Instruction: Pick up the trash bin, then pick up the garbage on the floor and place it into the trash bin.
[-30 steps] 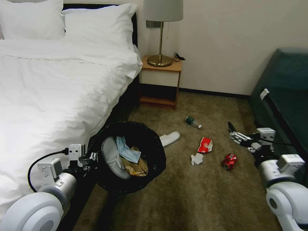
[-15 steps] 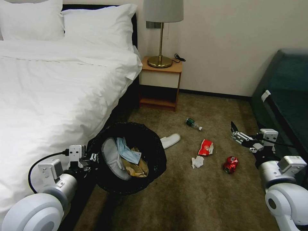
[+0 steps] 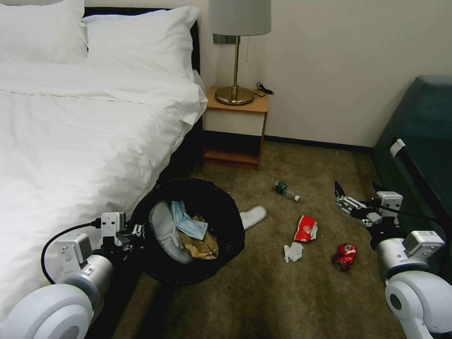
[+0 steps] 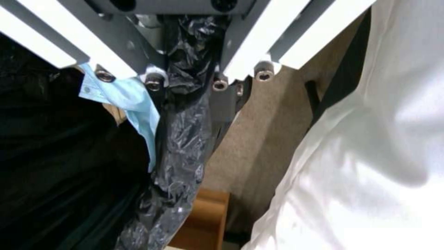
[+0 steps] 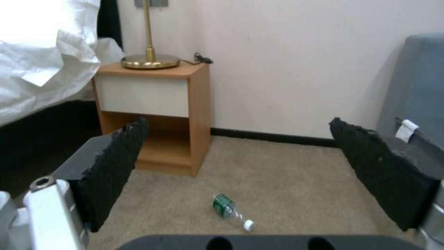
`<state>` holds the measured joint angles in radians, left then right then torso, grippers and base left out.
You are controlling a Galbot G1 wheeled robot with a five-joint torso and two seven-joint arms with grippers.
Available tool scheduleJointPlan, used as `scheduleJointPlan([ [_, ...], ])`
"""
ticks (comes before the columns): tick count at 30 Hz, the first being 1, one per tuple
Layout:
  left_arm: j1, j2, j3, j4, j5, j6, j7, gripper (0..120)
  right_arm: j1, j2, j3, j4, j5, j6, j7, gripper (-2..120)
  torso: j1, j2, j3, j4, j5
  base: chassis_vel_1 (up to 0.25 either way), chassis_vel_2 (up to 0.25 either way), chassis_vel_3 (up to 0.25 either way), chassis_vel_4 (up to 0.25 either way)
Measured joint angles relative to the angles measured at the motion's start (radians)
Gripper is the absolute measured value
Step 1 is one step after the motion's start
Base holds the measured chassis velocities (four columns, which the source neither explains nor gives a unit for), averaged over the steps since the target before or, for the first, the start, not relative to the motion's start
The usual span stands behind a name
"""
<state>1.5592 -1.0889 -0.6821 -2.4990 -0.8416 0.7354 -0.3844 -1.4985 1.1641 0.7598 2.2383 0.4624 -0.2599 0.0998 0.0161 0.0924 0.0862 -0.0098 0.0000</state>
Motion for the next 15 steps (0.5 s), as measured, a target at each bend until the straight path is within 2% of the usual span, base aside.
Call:
scheduleJointPlan([
  [4,0.002,-0.002,-0.002,-0.001,0.000,0.000,0.000,2,-0.004,-0.004,-0.014,-0.007,0.000,-0.007,0.009,100,0.000,0.000,0.000,0.0001,0.0000,-0.061,0.088,0.067,-0.058],
  [15,0.012,-0.013,-0.005,-0.001,0.008,0.000,0.000,2,0.022,-0.022,-0.078,-0.100,-0.036,-0.011,-0.003,100,0.000,0.000,0.000,0.0000,0.0001,0.000,0.000,0.000,0.000],
])
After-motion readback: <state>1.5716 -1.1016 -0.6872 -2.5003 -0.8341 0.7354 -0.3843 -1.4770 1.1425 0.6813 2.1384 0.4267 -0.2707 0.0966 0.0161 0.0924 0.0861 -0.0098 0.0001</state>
